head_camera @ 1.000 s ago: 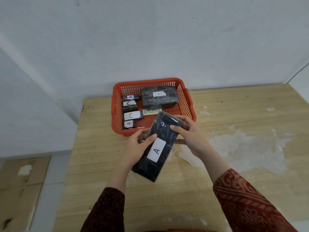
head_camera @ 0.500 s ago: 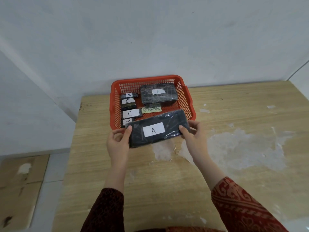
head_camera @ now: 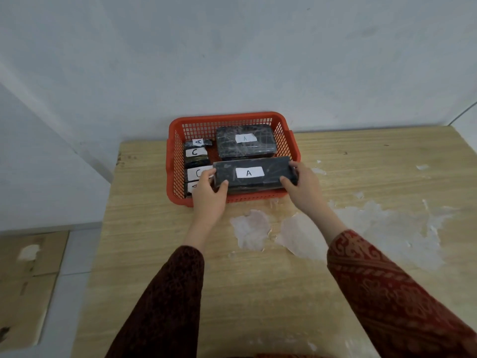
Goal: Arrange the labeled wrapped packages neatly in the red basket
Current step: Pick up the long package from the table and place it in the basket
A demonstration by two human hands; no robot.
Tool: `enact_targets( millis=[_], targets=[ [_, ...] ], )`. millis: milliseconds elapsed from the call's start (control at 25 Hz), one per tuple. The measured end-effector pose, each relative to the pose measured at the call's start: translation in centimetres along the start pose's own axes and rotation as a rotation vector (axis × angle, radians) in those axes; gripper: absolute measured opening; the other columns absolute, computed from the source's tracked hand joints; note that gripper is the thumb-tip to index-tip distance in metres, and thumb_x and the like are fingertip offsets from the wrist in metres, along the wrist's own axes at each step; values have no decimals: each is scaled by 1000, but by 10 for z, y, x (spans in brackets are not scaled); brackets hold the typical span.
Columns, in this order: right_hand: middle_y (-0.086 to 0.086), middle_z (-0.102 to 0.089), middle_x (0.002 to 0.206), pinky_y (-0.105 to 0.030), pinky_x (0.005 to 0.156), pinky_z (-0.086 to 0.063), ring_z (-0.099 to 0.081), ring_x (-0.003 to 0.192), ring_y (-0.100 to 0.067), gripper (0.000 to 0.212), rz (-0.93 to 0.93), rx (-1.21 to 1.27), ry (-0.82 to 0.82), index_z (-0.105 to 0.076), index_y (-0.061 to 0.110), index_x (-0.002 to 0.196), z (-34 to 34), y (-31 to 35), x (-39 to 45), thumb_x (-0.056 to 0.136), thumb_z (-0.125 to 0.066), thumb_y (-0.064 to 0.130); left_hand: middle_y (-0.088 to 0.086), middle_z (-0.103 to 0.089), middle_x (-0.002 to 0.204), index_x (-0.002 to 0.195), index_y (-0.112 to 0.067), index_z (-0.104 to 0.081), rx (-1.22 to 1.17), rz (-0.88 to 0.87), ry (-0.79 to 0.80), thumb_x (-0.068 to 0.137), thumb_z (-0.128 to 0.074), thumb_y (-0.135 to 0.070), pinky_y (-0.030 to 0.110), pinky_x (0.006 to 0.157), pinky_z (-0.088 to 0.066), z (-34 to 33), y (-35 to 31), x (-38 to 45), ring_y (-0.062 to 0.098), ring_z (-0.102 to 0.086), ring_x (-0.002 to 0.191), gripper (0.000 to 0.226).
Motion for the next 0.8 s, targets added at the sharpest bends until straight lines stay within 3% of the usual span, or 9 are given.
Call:
enact_targets(
  millis=[160,240,320,560,680,800],
  targets=[
    [-18,-56,125,-35,91,-45,-54,111,-31,46,65,-285,181,-48,9,131,-19,6,38,92,-57,32,10,-52,137,134,-10,-48,140,53,143,88,-64,-27,34,99,-45,-21,16,36,26,-54,119,52],
    [-19,-57,123,-38,93,-43,-50,113,-34,46,105,-386,155,-48,8,130,-22,11,48,92,-55,33,13,-50,138,135,-8,-48,179,61,200,88,-65,-26,41,99,-47,-30,22,50,29,-55,118,53],
    [-18,-59,121,-43,95,-41,-44,117,-35,44,141,-503,92,-49,10,128,-22,14,53,92,-54,35,14,-53,135,133,-5,-51,266,14,232,87,-65,-22,34,102,-42,-39,23,58,28,-52,120,51],
    [-23,-53,122,-43,92,-44,-45,115,-37,38,137,-631,131,-50,5,121,-38,6,55,91,-58,26,17,-55,132,132,-4,-52,332,-45,232,86,-67,-14,25,94,-39,-50,24,66,28,-53,119,49],
    [-24,-44,132,-46,98,-40,-43,119,-40,34,93,-644,279,-53,-1,119,-58,-1,57,95,-50,23,19,-45,139,134,-2,-50,418,-86,239,90,-60,-18,33,105,-36,-52,23,64,32,-47,125,48],
    [-21,-40,140,-48,105,-35,-38,126,-40,42,73,-647,390,-58,0,118,-69,-3,54,98,-43,33,18,-38,134,135,1,-47,476,-160,260,97,-48,-20,38,104,-38,-54,19,60,35,-48,119,44]
  ],
)
Point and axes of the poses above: each hand's wrist, its own x-axis towards the middle knuckle, its own z-axis out of the back of the hand, y = z × x, the point moved 9 cm from there along x, towards the middle knuckle
